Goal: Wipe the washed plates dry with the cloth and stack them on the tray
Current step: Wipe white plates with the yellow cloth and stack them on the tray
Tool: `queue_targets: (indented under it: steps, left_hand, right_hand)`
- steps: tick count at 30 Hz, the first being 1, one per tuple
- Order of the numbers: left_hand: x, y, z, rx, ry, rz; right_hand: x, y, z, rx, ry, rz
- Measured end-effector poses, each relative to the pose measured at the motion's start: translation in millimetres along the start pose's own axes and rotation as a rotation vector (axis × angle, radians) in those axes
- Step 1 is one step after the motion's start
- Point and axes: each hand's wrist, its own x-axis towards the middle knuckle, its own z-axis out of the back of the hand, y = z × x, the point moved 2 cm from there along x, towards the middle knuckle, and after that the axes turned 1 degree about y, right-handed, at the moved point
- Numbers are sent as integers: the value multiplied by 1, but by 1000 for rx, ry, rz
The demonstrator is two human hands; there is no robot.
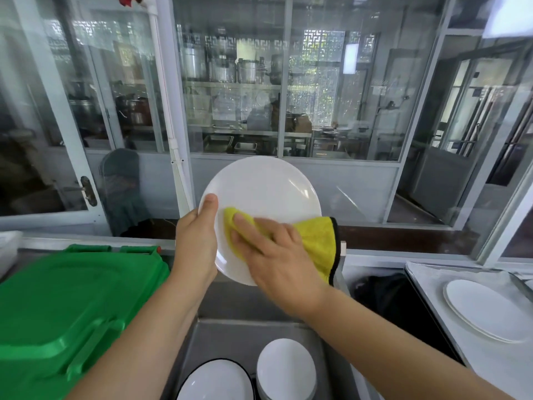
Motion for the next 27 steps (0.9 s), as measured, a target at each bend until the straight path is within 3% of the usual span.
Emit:
queue_targets:
  steps: [4, 9, 13, 21, 27]
  left_hand:
    - [5, -6, 9, -11, 8, -32]
    - [2, -6, 12, 17, 42, -32]
    - [-2, 0, 4, -22, 53, 5]
    - [5, 0, -8, -141, 46, 60]
    - [7, -1, 0, -234, 15, 124]
  right_hand:
    - [-23, -13, -2, 56, -45, 86]
    - [-3, -57, 18, -31, -95, -160]
    - [31, -60, 30, -43, -114, -194]
    - [22, 19, 2, 108, -109, -65]
    - [-8, 24, -1, 129, -130, 64]
